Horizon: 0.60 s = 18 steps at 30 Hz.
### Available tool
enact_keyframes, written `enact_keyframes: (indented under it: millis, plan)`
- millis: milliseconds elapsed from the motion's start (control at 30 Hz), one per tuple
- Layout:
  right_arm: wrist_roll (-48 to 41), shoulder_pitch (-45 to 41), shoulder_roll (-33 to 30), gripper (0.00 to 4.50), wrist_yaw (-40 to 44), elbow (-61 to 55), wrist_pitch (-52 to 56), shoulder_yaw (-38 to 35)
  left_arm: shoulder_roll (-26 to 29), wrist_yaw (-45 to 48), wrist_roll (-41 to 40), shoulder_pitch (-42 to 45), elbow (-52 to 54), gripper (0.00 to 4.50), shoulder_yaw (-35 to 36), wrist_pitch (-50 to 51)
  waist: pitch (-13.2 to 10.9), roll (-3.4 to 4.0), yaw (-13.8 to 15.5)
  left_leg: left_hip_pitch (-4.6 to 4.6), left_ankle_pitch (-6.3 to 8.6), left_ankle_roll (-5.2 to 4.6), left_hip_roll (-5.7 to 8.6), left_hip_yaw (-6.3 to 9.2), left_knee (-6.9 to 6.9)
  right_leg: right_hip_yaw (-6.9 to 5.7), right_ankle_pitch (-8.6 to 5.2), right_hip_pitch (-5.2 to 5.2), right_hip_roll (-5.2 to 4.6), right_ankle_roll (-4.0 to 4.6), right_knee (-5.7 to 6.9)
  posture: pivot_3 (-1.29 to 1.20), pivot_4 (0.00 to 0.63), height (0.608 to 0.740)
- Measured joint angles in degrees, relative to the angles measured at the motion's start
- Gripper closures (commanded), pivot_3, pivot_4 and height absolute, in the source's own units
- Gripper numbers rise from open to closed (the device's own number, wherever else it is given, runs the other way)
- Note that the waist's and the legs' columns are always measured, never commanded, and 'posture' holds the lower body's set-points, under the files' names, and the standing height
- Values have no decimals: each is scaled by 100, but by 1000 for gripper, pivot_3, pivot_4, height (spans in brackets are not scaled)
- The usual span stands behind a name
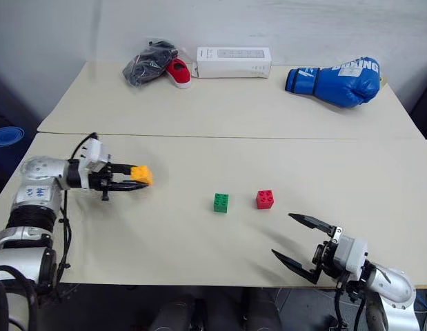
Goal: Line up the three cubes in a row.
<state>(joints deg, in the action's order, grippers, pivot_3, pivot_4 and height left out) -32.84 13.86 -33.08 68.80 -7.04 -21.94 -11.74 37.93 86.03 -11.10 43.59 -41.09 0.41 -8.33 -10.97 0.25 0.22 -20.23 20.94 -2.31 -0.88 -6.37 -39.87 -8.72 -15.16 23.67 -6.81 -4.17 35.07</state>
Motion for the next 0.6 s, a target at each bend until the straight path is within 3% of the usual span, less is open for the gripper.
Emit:
enact_keyframes:
  millis: [167, 600]
  plan:
    - [-112, 14, -226, 0, 99, -13, 345, -9, -368, 0, 8, -166, 440, 3002, -509, 123, 0, -1, -12, -2, 0, 0, -3, 0, -4, -2, 0, 0, 5, 0, 1, 0, 150, 740]
    - [-137, 80, -272, 0, -137, -499, 722, -11, -495, -2, 271, -96, -186, 3002, -998, -617, -1, -1, 37, -5, 2, -2, -4, 3, -12, -3, 0, 0, 3, 0, 1, 0, 150, 740]
